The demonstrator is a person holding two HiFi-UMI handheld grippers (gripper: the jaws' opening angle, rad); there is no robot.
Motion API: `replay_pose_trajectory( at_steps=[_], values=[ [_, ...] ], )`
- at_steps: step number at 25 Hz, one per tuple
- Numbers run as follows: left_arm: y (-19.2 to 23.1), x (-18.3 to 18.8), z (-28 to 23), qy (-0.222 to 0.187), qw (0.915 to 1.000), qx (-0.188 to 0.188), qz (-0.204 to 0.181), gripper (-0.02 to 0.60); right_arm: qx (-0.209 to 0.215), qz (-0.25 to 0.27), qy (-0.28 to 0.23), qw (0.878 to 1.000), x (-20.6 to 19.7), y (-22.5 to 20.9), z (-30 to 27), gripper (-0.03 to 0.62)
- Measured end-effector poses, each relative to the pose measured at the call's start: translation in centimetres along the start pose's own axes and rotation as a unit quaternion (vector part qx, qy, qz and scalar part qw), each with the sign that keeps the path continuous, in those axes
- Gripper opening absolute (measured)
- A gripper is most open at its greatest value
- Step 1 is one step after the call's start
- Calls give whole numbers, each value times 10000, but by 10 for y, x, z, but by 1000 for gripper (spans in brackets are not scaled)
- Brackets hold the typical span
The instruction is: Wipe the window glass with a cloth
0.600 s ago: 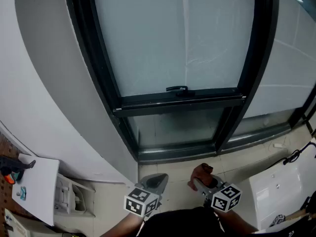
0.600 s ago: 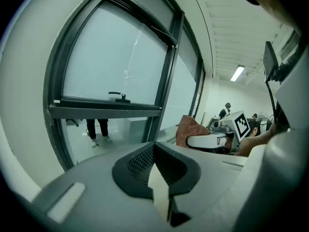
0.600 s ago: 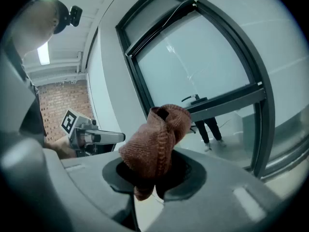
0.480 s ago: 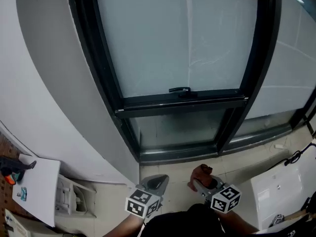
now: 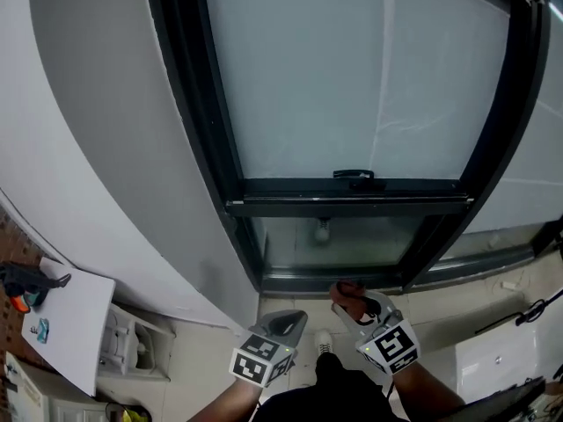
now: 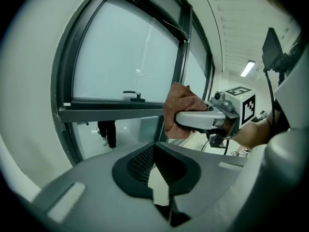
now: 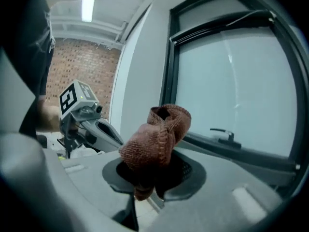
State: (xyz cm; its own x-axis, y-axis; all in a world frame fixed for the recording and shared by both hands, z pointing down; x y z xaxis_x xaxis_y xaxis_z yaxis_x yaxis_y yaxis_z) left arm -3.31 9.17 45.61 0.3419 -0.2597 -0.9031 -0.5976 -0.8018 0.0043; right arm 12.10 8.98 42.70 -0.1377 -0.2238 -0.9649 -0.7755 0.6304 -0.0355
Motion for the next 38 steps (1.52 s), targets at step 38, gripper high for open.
replay_pose_trajectory(
  at_steps=[38],
  values=[
    [205,117,-84,-551,9963,622,-209,18,-2854,6096,-1126,7310,395,-82,-307,92]
  ],
)
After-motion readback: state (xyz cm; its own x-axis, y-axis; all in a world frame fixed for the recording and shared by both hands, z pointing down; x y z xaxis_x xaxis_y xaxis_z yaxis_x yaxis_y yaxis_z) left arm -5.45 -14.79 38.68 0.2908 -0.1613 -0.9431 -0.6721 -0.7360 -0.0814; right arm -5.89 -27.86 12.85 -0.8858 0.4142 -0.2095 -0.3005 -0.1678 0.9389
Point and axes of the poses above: the fingertips, and each gripper's own axes: z backward along the fingers, y to its left, x out of its top, the point moved 7 cm from there along z, backward along the fingers, and after that the axes turned 13 degrees about -z, right-handed, at the moved point
